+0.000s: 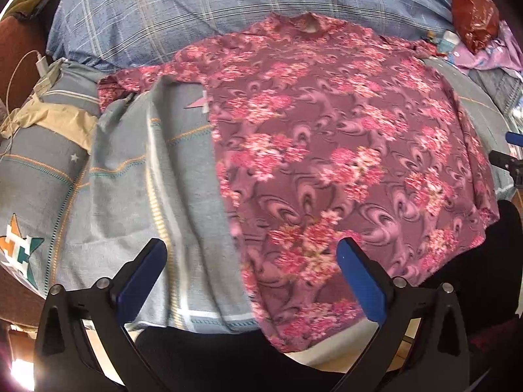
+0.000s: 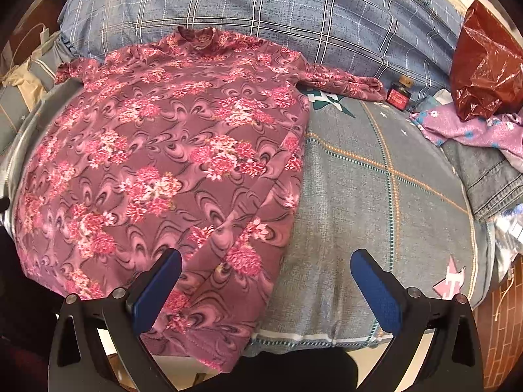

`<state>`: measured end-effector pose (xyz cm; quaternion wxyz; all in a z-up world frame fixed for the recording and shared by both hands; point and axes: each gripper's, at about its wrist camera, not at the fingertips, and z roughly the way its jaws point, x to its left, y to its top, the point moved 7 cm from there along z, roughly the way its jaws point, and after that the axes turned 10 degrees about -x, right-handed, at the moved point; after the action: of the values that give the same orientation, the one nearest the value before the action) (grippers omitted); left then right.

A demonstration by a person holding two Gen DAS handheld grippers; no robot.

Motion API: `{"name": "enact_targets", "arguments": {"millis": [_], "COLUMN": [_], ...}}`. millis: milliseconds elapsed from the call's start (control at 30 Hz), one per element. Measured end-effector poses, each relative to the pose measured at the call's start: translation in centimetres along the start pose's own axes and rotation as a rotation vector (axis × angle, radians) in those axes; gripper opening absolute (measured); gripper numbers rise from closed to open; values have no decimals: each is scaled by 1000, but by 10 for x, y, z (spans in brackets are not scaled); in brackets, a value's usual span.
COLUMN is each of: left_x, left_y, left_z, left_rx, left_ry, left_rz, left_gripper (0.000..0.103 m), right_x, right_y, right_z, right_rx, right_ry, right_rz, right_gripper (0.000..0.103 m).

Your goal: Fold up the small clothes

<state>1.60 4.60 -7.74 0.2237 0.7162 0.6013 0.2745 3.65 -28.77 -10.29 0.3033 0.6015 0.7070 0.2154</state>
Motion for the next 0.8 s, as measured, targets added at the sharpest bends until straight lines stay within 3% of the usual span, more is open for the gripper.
{"name": "enact_targets", "arguments": {"millis": [333,800], "left_x": [-29,-55], "left_y": [-4,-2], "left_z": [-9,-27], "left_rx": [-10,-26], "left_ry": [-48,-106], "left_rz": [23,14], "left_gripper": [103,103], "right_x": [0,19], "right_y": [-11,2], "right_z": [-22,-42], "right_rx": [-21,-86], "right_ry": [-10,77], "right_rz": [25,70], "right_gripper": [103,103]}}
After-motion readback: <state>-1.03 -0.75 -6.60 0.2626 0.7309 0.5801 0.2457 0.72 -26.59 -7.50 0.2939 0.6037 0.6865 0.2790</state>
